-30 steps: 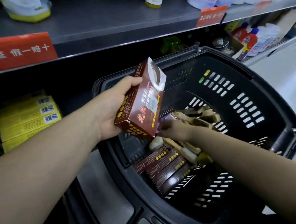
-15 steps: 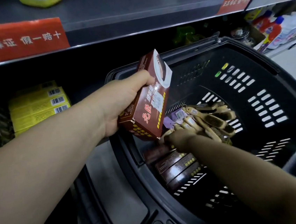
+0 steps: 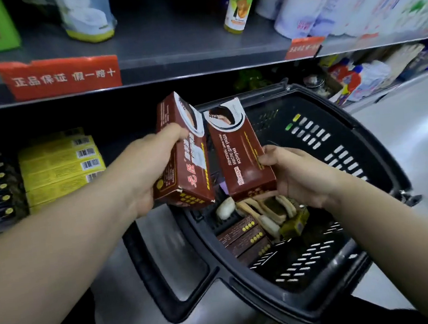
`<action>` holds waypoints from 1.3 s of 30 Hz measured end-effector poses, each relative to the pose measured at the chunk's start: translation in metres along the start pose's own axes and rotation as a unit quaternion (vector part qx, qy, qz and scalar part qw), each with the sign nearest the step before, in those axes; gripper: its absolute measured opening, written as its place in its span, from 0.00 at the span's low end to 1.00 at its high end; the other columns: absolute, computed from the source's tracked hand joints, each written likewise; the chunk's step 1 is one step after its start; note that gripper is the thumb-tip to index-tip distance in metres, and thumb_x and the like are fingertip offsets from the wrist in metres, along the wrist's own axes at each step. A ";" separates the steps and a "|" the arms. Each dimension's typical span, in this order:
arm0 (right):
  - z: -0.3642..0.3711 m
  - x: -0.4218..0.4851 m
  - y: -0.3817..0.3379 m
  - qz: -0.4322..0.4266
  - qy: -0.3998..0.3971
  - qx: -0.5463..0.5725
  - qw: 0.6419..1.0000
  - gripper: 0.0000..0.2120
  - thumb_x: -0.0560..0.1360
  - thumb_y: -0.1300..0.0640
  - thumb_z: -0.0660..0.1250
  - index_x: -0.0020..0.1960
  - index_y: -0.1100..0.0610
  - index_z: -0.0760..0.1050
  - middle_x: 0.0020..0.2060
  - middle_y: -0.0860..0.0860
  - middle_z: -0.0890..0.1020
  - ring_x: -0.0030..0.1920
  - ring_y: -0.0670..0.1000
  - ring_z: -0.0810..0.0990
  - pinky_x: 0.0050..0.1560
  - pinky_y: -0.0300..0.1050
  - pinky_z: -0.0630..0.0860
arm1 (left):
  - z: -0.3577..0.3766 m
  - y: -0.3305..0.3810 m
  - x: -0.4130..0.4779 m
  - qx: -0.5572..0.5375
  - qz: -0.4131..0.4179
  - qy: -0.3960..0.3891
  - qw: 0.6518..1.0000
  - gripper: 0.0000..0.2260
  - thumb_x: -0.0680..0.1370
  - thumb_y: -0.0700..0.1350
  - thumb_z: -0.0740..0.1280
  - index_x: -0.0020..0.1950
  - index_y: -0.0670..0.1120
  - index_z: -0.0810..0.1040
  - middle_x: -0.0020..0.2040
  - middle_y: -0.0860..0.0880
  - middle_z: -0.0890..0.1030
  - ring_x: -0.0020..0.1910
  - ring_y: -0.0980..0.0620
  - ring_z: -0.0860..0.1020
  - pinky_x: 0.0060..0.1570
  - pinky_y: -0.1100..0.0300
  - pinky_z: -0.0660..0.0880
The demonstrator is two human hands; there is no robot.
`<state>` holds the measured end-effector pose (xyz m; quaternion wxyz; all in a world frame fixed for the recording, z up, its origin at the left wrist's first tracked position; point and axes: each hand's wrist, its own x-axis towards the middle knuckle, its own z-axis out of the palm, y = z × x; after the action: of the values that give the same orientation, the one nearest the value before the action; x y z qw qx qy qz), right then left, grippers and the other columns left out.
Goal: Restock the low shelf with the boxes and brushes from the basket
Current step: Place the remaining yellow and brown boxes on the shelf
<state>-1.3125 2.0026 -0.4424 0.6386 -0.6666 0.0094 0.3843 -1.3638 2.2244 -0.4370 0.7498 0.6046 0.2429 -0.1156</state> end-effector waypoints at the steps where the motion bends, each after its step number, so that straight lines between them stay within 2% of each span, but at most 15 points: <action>1: 0.012 -0.004 -0.002 -0.009 -0.005 -0.004 1.000 0.14 0.73 0.58 0.63 0.57 0.61 0.72 0.50 0.59 0.82 0.51 0.56 0.82 0.44 0.52 0.82 | -0.007 0.000 -0.003 -0.018 -0.004 0.001 1.000 0.13 0.73 0.50 0.67 0.51 0.43 0.79 0.49 0.40 0.84 0.41 0.42 0.83 0.45 0.39 0.79; 3: 0.036 -0.010 -0.007 -0.020 -0.020 -0.004 1.000 0.11 0.75 0.62 0.59 0.57 0.61 0.73 0.52 0.60 0.81 0.51 0.57 0.81 0.48 0.55 0.81 | -0.021 -0.002 -0.007 -0.056 -0.017 0.000 0.998 0.15 0.71 0.50 0.68 0.53 0.43 0.79 0.43 0.42 0.85 0.34 0.44 0.83 0.35 0.44 0.80; 6: 0.070 -0.009 -0.013 -0.015 -0.048 0.011 0.999 0.19 0.65 0.61 0.59 0.56 0.55 0.72 0.45 0.52 0.82 0.44 0.50 0.82 0.41 0.46 0.81 | -0.040 0.001 -0.015 -0.065 -0.037 0.013 0.997 0.14 0.72 0.50 0.67 0.52 0.44 0.80 0.41 0.43 0.85 0.31 0.46 0.83 0.30 0.51 0.79; 8: 0.090 -0.002 -0.012 -0.012 -0.055 0.019 0.998 0.22 0.63 0.60 0.57 0.57 0.54 0.71 0.43 0.50 0.81 0.43 0.49 0.82 0.42 0.46 0.80 | -0.052 0.000 -0.021 -0.068 -0.045 0.024 0.996 0.10 0.73 0.50 0.67 0.48 0.44 0.80 0.37 0.45 0.85 0.28 0.48 0.82 0.26 0.53 0.79; 10: 0.110 0.007 -0.010 -0.008 -0.067 0.008 0.998 0.18 0.70 0.59 0.58 0.59 0.52 0.72 0.46 0.51 0.82 0.44 0.50 0.82 0.44 0.49 0.80 | -0.067 -0.003 -0.030 -0.071 -0.056 0.025 0.996 0.10 0.72 0.52 0.68 0.45 0.46 0.80 0.36 0.45 0.85 0.29 0.48 0.83 0.31 0.49 0.81; 12: 0.129 0.016 -0.007 0.007 -0.059 -0.011 0.998 0.15 0.74 0.50 0.65 0.60 0.50 0.73 0.46 0.48 0.85 0.43 0.48 0.84 0.39 0.45 0.81 | -0.084 -0.008 -0.037 -0.079 -0.058 0.019 0.995 0.15 0.67 0.56 0.72 0.46 0.47 0.81 0.38 0.45 0.85 0.31 0.46 0.83 0.34 0.46 0.81; 13: 0.139 0.020 -0.005 0.018 -0.059 -0.024 0.998 0.21 0.70 0.44 0.69 0.60 0.50 0.73 0.45 0.48 0.85 0.44 0.48 0.85 0.37 0.43 0.81 | -0.093 -0.011 -0.040 -0.091 -0.054 0.018 0.994 0.19 0.63 0.57 0.74 0.48 0.47 0.81 0.40 0.44 0.85 0.33 0.45 0.84 0.31 0.45 0.81; 15: 0.159 0.031 -0.001 0.039 -0.082 -0.062 0.994 0.32 0.61 0.37 0.71 0.60 0.51 0.74 0.47 0.48 0.85 0.47 0.48 0.84 0.43 0.43 0.81 | -0.108 -0.016 -0.043 -0.107 -0.037 0.030 0.993 0.24 0.60 0.55 0.74 0.53 0.47 0.80 0.42 0.44 0.85 0.37 0.44 0.84 0.28 0.49 0.79; 17: 0.180 0.044 0.004 0.029 -0.094 -0.081 0.992 0.35 0.58 0.38 0.73 0.61 0.54 0.74 0.50 0.49 0.85 0.51 0.49 0.83 0.52 0.45 0.80 | -0.123 -0.021 -0.042 -0.105 -0.030 0.043 0.993 0.28 0.59 0.55 0.75 0.57 0.48 0.79 0.44 0.43 0.85 0.40 0.42 0.84 0.33 0.47 0.79; 21: 0.214 0.077 0.003 -0.002 -0.020 -0.123 0.992 0.46 0.55 0.36 0.77 0.64 0.56 0.64 0.53 0.51 0.82 0.50 0.50 0.83 0.52 0.49 0.80 | -0.151 -0.025 -0.033 -0.103 -0.022 0.077 0.991 0.35 0.52 0.57 0.77 0.57 0.49 0.78 0.45 0.44 0.85 0.41 0.43 0.84 0.39 0.45 0.80; 23: 0.229 0.096 0.000 -0.001 -0.008 -0.135 0.991 0.43 0.57 0.37 0.75 0.64 0.57 0.64 0.52 0.52 0.82 0.48 0.51 0.84 0.50 0.49 0.81 | -0.161 -0.025 -0.026 -0.116 -0.013 0.104 0.988 0.35 0.52 0.57 0.78 0.57 0.49 0.79 0.45 0.45 0.85 0.42 0.44 0.84 0.44 0.44 0.80; 27: 0.242 0.127 -0.006 0.076 -0.043 -0.117 0.989 0.15 0.71 0.45 0.64 0.49 0.55 0.79 0.41 0.54 0.86 0.39 0.51 0.85 0.39 0.44 0.81 | -0.176 -0.031 -0.013 -0.123 -0.019 0.171 0.977 0.24 0.68 0.54 0.75 0.61 0.48 0.75 0.47 0.44 0.84 0.43 0.43 0.83 0.42 0.45 0.81; 30: 0.232 0.135 -0.006 0.158 -0.067 -0.031 0.985 0.16 0.74 0.45 0.59 0.49 0.55 0.79 0.40 0.55 0.85 0.40 0.54 0.83 0.42 0.49 0.78 | -0.180 -0.039 -0.006 -0.125 -0.032 0.192 0.973 0.23 0.72 0.53 0.71 0.63 0.47 0.72 0.48 0.45 0.82 0.42 0.46 0.82 0.36 0.55 0.79; 33: 0.219 0.138 -0.005 0.169 -0.079 0.007 0.982 0.17 0.74 0.44 0.59 0.51 0.56 0.77 0.40 0.55 0.85 0.38 0.54 0.84 0.41 0.50 0.79 | -0.180 -0.039 -0.003 -0.139 -0.031 0.180 0.973 0.22 0.73 0.51 0.71 0.64 0.47 0.72 0.47 0.46 0.83 0.41 0.47 0.82 0.34 0.57 0.79; 39: 0.206 0.124 -0.004 0.162 -0.124 0.014 0.979 0.25 0.62 0.39 0.73 0.51 0.54 0.82 0.50 0.56 0.84 0.49 0.56 0.84 0.45 0.54 0.81 | -0.171 -0.036 0.001 -0.135 -0.025 0.152 0.979 0.14 0.72 0.49 0.72 0.55 0.49 0.74 0.43 0.46 0.83 0.39 0.48 0.83 0.33 0.57 0.79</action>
<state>-1.3259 2.2392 -0.4815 0.5736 -0.5944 0.0433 0.5619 -1.4179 2.3806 -0.4936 0.7759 0.5020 0.3821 -0.0069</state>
